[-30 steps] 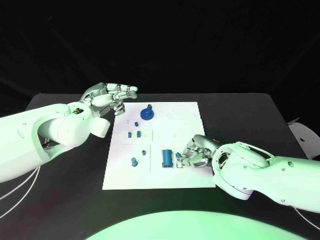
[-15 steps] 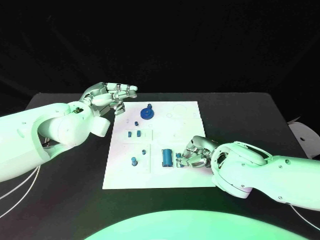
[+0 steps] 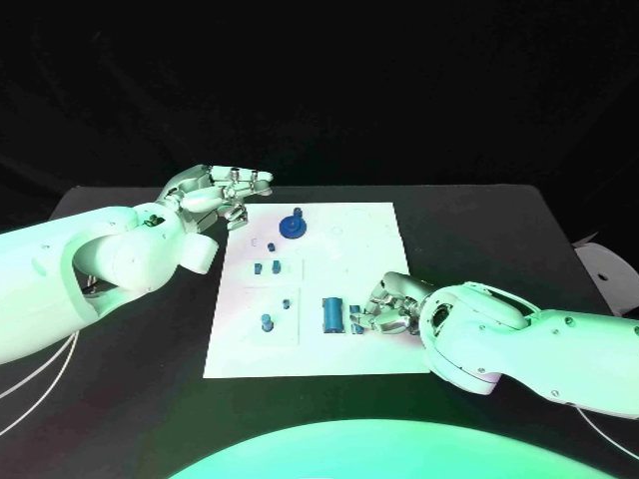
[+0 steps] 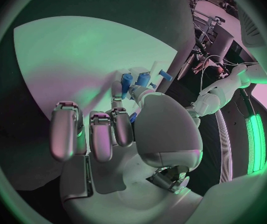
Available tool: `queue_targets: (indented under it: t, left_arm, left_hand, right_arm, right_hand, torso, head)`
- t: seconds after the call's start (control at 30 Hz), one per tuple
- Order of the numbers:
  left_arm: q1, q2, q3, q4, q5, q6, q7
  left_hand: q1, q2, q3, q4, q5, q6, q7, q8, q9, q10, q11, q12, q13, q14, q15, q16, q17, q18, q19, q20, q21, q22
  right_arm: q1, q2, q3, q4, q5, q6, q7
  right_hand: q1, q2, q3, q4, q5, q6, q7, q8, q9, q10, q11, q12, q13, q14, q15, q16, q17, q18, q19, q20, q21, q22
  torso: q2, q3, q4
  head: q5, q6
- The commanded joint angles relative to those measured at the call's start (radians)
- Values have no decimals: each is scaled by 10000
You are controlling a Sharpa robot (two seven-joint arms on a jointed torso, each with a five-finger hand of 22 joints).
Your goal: Assemble the parts on the task board
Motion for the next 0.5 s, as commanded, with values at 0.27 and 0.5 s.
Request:
queue_targets:
  t: [0.27, 0.5]
  left_arm:
    - [10, 5, 7, 16, 64, 144, 28]
    - [10, -3, 7, 3, 64, 150, 23]
  left_hand:
    - [-78, 16, -54, 15, -21, -7, -77, 36, -16, -78, 13, 68, 16, -38, -12, 38, -2, 125, -9, 34, 0, 15]
    - [-74, 19, -58, 15, -20, -10, -77, 39, -16, -81, 12, 71, 17, -40, -13, 38, -6, 124, -5, 34, 3, 18]
  right_arm:
    - [-14, 92, -1, -76, -190, -8, 155]
    - [-15, -27, 0, 13, -400, -177, 266]
  right_hand:
    - [-848, -291, -501, 16, 541, -102, 108, -47, 36, 154, 44, -102, 1227, 979, -42, -11, 2275, -114, 293, -34, -180, 1973]
    - [-922, -269, -728, 10, 836, -109, 107, -35, 61, 159, 43, -94, 1237, 981, -41, -8, 2282, -114, 296, -33, -176, 1975]
  torso:
    - [-9, -6, 2]
    - [-9, 3, -1]
  head:
    - [-2, 7]
    - [0, 4]
